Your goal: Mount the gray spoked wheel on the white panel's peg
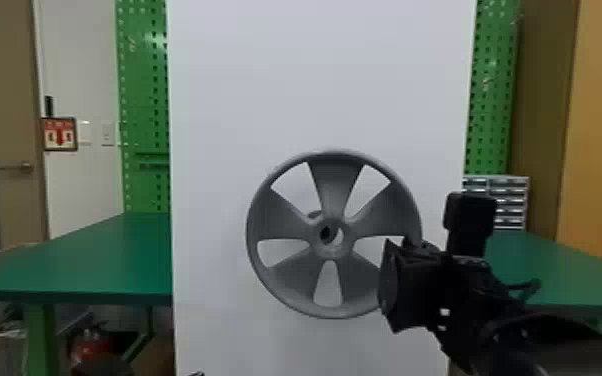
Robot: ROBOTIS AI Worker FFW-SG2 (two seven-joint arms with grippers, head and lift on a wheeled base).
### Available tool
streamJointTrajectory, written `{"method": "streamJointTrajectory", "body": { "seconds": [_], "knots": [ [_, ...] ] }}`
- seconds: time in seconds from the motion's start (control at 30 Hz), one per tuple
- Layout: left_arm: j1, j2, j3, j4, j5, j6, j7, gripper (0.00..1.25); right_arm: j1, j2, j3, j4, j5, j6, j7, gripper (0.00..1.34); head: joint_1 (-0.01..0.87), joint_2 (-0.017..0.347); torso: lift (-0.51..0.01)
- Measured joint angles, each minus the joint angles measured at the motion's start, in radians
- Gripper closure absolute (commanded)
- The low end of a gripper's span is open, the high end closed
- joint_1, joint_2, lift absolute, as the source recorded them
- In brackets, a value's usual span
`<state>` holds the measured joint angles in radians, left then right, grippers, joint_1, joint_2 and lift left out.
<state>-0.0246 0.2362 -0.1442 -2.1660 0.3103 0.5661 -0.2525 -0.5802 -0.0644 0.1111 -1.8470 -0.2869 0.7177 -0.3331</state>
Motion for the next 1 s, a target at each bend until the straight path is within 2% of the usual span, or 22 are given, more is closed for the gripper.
{"method": "streamJointTrajectory", "body": {
  "seconds": [0.6, 0.83, 1.0],
  "knots": [
    [-0.003, 0.000, -0.004, 0.000, 0.000, 0.002, -0.001, 0.49, -0.007, 0.000, -0.005, 0.044, 0.004, -0.028, 0.000, 1.24, 0.123, -0.008, -0.403],
    [-0.003, 0.000, -0.005, 0.000, -0.003, 0.002, -0.001, 0.49, -0.013, 0.000, -0.012, 0.078, 0.010, -0.056, 0.049, 1.24, 0.123, -0.008, -0.403],
    [-0.003, 0.000, -0.005, 0.000, -0.005, 0.002, -0.001, 0.49, -0.018, 0.001, -0.010, 0.091, 0.011, -0.065, 0.056, 1.24, 0.123, -0.008, -0.403]
  ]
}}
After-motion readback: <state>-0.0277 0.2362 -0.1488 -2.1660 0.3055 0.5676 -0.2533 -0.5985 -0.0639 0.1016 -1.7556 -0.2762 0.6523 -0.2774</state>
